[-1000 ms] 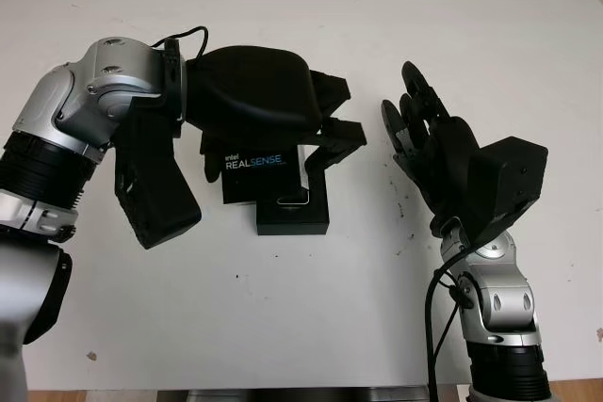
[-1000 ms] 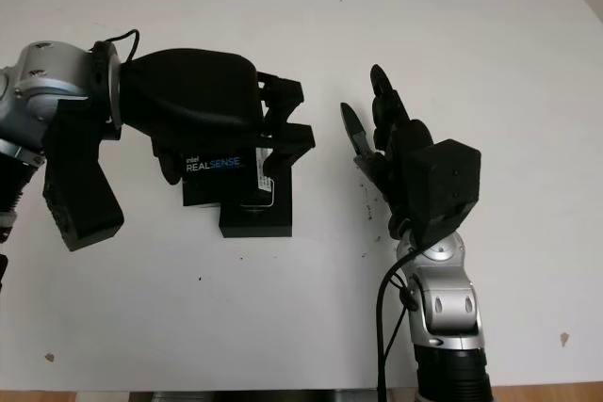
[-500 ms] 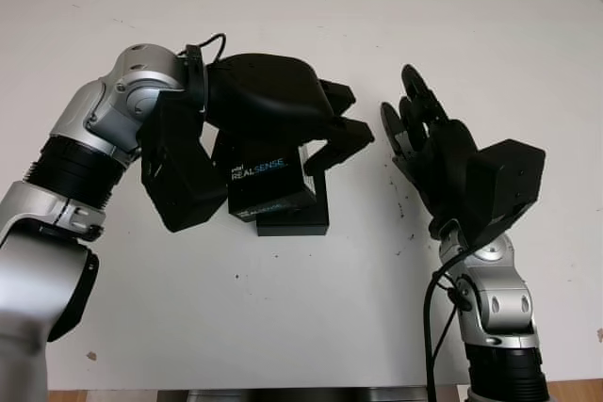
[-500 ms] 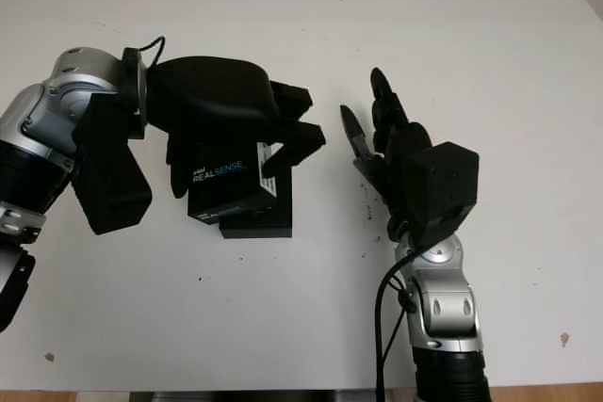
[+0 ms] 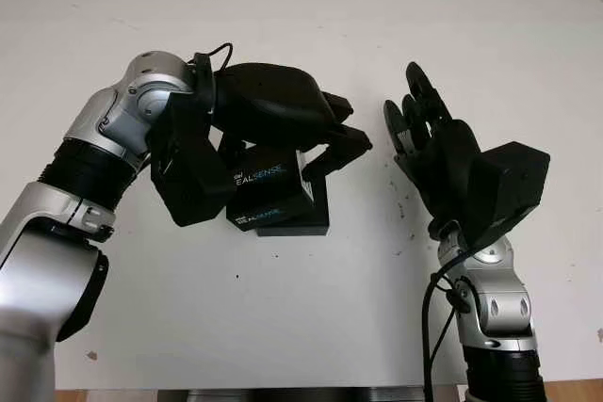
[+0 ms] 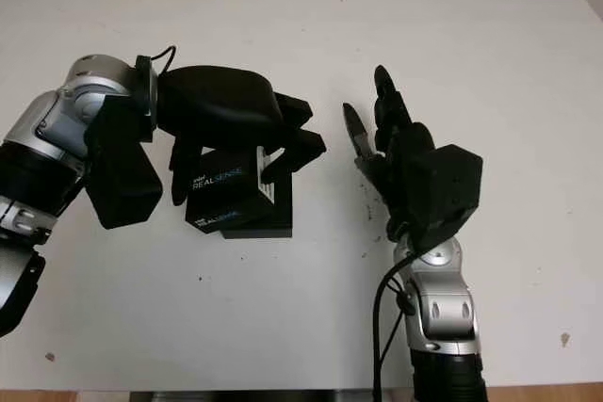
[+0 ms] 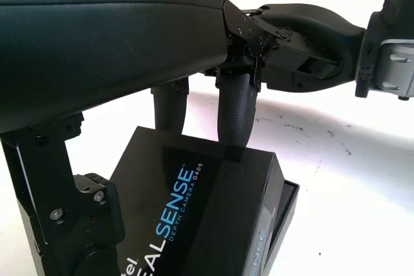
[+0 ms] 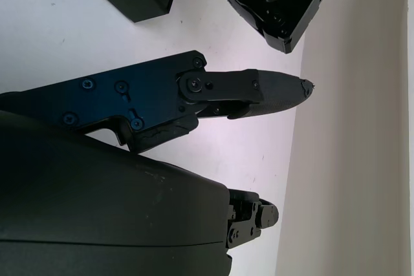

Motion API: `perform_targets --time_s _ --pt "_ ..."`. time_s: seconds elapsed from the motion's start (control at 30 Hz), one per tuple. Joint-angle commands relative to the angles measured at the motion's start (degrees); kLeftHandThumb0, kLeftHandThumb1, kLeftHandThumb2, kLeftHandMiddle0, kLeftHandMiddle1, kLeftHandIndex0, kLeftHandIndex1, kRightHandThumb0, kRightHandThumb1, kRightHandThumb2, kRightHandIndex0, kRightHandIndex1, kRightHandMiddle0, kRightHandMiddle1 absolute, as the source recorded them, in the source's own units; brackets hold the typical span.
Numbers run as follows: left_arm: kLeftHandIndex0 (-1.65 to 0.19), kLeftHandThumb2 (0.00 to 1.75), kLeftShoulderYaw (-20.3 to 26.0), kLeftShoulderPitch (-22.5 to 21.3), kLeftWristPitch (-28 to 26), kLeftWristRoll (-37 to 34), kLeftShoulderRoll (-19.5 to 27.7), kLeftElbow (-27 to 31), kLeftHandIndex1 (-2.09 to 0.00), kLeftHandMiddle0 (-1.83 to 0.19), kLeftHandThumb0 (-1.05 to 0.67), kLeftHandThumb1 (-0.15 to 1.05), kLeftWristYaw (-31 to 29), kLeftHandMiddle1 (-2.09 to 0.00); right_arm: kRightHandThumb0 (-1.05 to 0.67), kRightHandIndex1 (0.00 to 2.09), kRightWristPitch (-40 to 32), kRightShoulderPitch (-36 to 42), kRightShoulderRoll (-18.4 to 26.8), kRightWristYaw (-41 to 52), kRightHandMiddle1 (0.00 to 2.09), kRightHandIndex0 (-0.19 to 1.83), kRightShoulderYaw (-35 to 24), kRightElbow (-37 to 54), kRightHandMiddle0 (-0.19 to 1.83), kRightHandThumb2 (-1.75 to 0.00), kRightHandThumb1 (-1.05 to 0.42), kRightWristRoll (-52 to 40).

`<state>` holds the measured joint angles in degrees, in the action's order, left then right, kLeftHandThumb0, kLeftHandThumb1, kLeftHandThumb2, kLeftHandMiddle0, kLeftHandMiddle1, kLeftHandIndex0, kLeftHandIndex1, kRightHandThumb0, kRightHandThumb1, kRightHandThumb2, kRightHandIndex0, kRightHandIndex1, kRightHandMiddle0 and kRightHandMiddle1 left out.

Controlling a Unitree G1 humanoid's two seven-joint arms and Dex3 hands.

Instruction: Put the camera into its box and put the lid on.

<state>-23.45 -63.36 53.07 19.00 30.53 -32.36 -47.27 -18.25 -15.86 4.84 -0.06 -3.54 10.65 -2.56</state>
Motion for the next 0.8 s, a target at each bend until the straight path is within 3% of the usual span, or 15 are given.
perform_targets --time_s 0.0,0.23,0.37,0.57,0.77 --pt "-0.31 0.22 0.0 -1.9 1.0 -1.1 -0.6 0.0 -2.09 -0.55 -0.31 1.05 0.1 -2.09 -0.67 0.05 0.2 0.8 -0.4 -0.3 0.05 -0.04 0.0 1.0 0.04 -0.34 -1.05 0.1" --pt "-0.35 0.22 -0.4 -3.8 3.5 1.5 -1.1 -0.3 -2.09 -0.62 -0.32 1.05 1.7 -2.09 -0.67 0.05 1.4 1.0 -0.8 -1.0 0.06 -0.04 0.3 0.4 0.05 -0.34 -1.05 1.0" --pt "-0.27 0.24 -1.1 -5.4 4.6 2.0 -1.5 -1.2 -2.09 -0.59 -0.32 1.05 1.4 -2.09 -0.67 0.05 1.7 1.2 -0.9 -0.9 0.05 -0.04 0.5 0.3 0.04 -0.35 -1.05 1.3" --pt "-0.31 0.19 -0.9 -7.1 10.8 6.0 -2.2 -5.1 -2.09 -0.58 -0.33 1.05 6.8 -2.09 -0.67 0.05 2.1 1.4 -0.9 -1.3 0.06 -0.04 0.7 0.3 0.05 -0.35 -1.05 2.1" --pt "-0.20 0.21 -1.8 -8.0 11.3 8.9 -2.4 -6.2 -2.09 -0.49 -0.35 1.05 8.8 -2.09 -0.67 0.06 2.0 1.5 -1.1 -1.9 0.07 -0.03 0.8 0.6 0.07 -0.34 -1.05 2.7"
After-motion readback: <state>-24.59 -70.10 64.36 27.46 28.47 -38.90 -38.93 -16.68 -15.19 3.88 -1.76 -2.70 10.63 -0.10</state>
